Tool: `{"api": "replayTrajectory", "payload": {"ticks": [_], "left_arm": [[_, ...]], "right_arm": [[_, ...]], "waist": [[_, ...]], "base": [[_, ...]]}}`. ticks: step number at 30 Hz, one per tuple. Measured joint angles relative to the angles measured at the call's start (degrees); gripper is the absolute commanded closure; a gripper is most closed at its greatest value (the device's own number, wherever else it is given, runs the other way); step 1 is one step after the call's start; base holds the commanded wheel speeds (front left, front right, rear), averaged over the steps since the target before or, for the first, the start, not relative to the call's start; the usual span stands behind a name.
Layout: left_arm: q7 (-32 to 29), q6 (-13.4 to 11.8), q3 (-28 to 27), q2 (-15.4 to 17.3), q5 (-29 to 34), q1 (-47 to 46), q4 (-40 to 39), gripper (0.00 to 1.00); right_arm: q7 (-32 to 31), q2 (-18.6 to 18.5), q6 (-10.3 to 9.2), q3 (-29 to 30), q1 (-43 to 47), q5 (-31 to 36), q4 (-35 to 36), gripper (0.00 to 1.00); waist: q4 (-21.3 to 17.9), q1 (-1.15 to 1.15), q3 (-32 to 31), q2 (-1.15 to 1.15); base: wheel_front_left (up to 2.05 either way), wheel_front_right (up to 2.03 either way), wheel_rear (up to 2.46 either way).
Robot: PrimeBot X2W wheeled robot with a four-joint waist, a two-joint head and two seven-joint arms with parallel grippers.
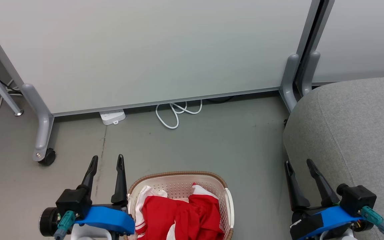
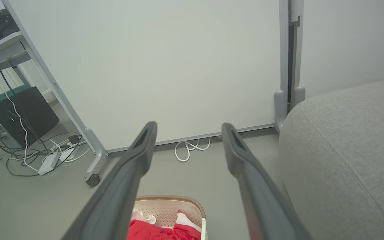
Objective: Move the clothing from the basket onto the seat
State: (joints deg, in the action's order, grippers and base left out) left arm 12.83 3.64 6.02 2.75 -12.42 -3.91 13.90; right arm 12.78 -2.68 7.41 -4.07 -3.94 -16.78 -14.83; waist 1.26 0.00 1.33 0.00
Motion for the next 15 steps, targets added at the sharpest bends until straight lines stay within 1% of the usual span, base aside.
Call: {"api": "replayTrajectory", "payload": {"ticks": [15], "left_arm": [[1.64, 0.18, 0.9, 0.04, 5.37, -0.23, 1.57, 0.0]], "right_arm": [[1.71, -0.02, 0.01, -0.77, -0.3, 5.89, -1.19, 0.0]], "waist": [[0.5, 0.0, -0.09, 0.0]], "base": [[0.0, 0.0, 0.0]]}}
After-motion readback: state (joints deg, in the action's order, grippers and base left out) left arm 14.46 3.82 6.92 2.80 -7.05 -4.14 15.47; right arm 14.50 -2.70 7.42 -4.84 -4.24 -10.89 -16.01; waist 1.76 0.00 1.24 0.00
